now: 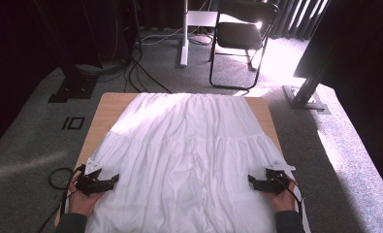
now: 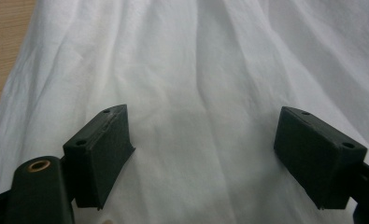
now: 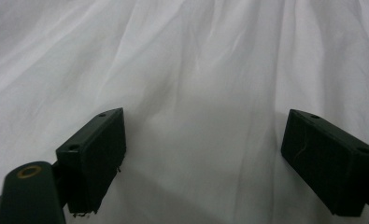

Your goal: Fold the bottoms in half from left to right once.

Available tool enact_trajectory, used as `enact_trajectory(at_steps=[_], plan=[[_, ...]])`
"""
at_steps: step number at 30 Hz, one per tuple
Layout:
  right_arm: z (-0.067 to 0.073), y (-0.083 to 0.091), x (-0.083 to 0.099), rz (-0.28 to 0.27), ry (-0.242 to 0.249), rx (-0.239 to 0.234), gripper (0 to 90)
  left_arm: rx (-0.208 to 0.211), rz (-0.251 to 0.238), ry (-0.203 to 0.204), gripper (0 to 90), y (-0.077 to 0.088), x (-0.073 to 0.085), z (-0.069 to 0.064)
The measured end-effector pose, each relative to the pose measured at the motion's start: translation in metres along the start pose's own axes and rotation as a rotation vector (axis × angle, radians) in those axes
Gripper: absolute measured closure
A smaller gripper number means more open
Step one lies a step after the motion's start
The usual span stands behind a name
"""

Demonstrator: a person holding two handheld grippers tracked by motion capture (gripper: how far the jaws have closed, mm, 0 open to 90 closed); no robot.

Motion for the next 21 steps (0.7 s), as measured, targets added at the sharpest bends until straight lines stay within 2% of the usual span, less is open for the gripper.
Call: enact_trajectory(at_steps=[7, 10, 12, 14, 16, 19, 21], plan=[[0.000, 0.000, 0.000, -0.001, -0.001, 0.001, 13.6, -0.006, -0.006, 0.005, 22.4, 0.001, 0.000, -0.001], [0.000, 0.000, 0.000, 0.000, -0.002, 0.003, 13.7, 0.002, -0.016, 0.007, 31.7, 0.005, 0.001, -0.002], [0.000, 0.000, 0.000, 0.000, -0.003, 0.003, 13.7, -0.010, -0.044, 0.012, 31.8, 0.011, -0.001, -0.001], [0.000, 0.000, 0.000, 0.000, -0.003, 0.003, 13.7, -0.018, -0.084, 0.039, 30.0, 0.020, -0.005, 0.003], [0.000, 0.000, 0.000, -0.001, -0.003, 0.003, 13.7, -0.046, -0.098, 0.055, 28.3, 0.028, -0.008, 0.008], [0.000, 0.000, 0.000, -0.001, -0.003, 0.003, 13.7, -0.109, -0.080, 0.063, 23.4, 0.031, -0.008, 0.017], [0.000, 0.000, 0.000, 0.000, -0.003, 0.002, 13.8, -0.126, -0.066, 0.091, 18.5, 0.029, -0.005, 0.024]])
Point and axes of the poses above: each handheld gripper's, and its own axes: y roughly backward along the jaws, x roughly out of its underside, z roughly to its left, the point moved 1 cm from there along -y, roughly forward along the jaws, and after that the axes turned 1 degree about z, right-handed, at the moved point
